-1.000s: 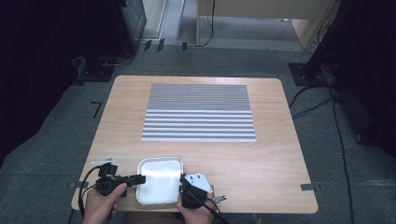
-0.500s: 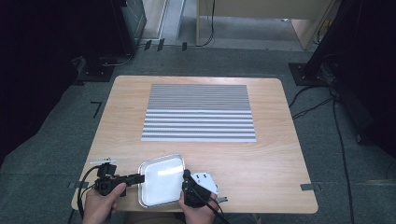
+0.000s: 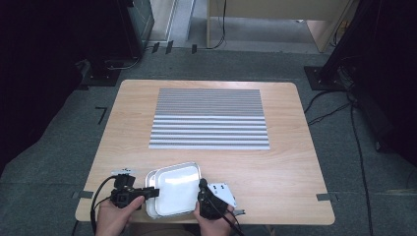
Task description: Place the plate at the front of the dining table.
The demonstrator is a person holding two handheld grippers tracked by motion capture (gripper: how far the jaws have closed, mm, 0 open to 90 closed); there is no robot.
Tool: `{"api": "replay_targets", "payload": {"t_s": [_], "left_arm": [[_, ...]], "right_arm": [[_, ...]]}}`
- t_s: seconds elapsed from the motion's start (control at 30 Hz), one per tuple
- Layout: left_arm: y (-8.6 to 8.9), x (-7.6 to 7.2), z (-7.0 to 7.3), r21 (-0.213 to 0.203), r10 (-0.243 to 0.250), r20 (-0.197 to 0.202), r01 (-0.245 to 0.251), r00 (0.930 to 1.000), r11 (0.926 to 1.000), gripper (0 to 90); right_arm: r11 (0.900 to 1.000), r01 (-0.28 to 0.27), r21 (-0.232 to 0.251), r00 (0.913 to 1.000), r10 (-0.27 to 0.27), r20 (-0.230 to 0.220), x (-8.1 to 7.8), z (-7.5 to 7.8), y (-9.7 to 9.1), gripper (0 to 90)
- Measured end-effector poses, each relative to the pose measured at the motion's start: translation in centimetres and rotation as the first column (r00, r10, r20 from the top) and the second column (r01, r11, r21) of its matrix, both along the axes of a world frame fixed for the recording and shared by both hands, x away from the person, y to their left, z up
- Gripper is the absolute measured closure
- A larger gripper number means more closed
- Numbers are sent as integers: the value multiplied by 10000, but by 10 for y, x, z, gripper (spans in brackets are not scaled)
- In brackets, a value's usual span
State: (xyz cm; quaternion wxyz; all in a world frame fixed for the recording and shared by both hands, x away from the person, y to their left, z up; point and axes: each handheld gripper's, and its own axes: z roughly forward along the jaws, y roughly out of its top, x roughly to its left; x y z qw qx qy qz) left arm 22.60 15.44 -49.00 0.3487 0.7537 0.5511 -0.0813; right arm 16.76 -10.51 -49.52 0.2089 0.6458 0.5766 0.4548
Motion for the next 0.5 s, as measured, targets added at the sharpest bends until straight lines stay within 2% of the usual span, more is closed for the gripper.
{"api": "replay_targets", "payload": {"t_s": [0.17,0.27,0.4,0.5], "left_arm": [[-3,-1,0,195,142,74,-143,9999,9997,756],[-4,-3,1,432,251,209,-260,9995,9987,778],[-7,-3,1,554,287,353,-306,9990,9980,789],[-9,-4,1,655,337,475,-368,9983,9972,794]], "right_arm": [[9998,-162,-134,9999,162,-21,0,0,-2,897],[9986,-479,-210,9985,474,-259,1,2,-4,886],[9923,-955,-791,9945,917,-499,1,7,-6,865],[9889,-1128,-963,9920,1065,-684,3,9,-8,853]]}}
